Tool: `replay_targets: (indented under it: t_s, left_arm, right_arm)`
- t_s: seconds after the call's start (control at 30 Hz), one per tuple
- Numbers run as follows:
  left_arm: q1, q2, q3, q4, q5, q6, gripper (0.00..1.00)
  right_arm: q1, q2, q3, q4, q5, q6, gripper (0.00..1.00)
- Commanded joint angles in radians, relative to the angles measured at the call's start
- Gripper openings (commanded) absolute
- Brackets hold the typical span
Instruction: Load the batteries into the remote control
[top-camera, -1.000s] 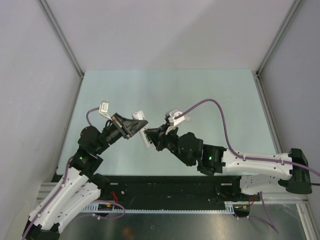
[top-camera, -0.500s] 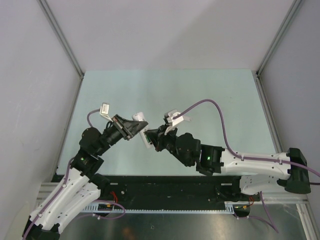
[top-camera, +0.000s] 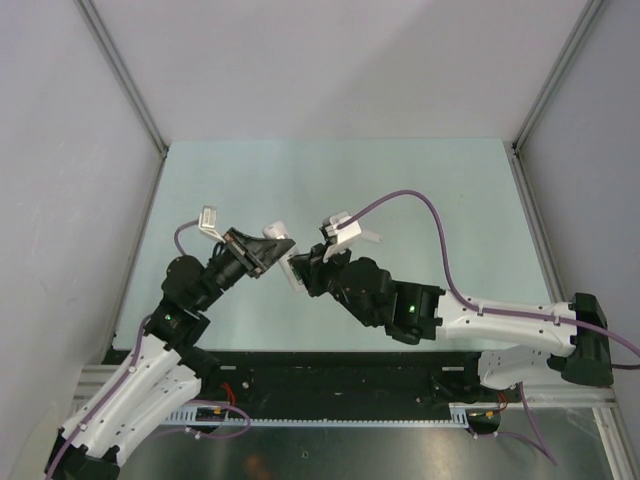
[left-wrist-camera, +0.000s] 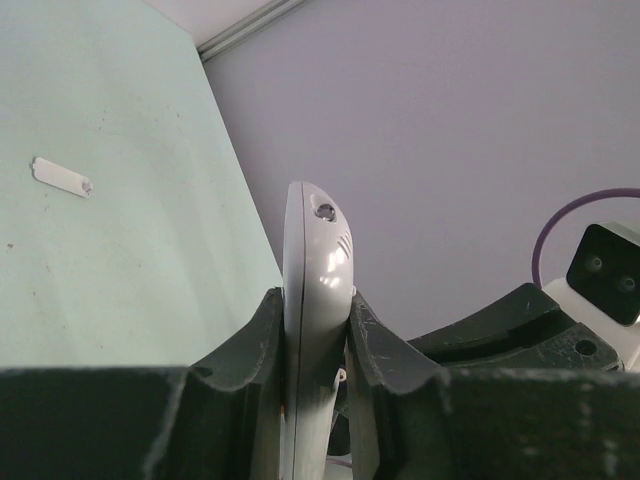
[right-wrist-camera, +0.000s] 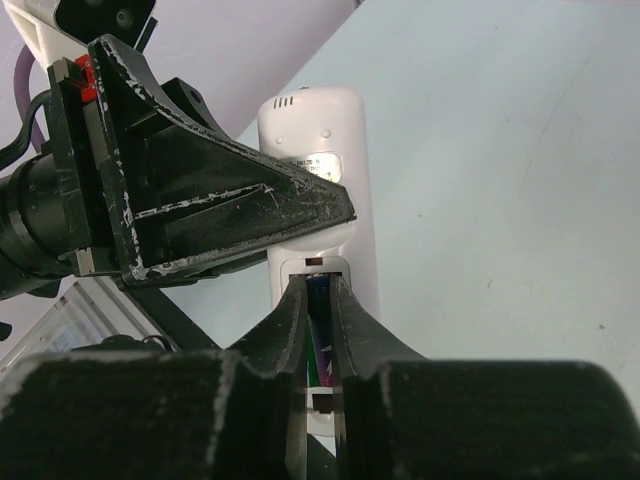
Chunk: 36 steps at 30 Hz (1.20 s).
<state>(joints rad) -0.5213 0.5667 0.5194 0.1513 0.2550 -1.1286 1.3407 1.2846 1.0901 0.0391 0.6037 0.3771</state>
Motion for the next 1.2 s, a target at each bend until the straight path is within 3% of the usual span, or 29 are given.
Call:
replay_targets:
  t_s: [0.0,1.17]
  left_arm:
    - [-0.005,-0.030,0.048,0.310,0.021,-0.138,0.00]
    - [-0.006,-0.036,0.004,0.310,0.004,-0.152,0.00]
  right_arm:
    - [-0.051,0.045,-0.029,-0.269,0.096,0.008,0.13]
    - [-0.052,0.018,0.019,-0.292,0.126,0.017,0.43]
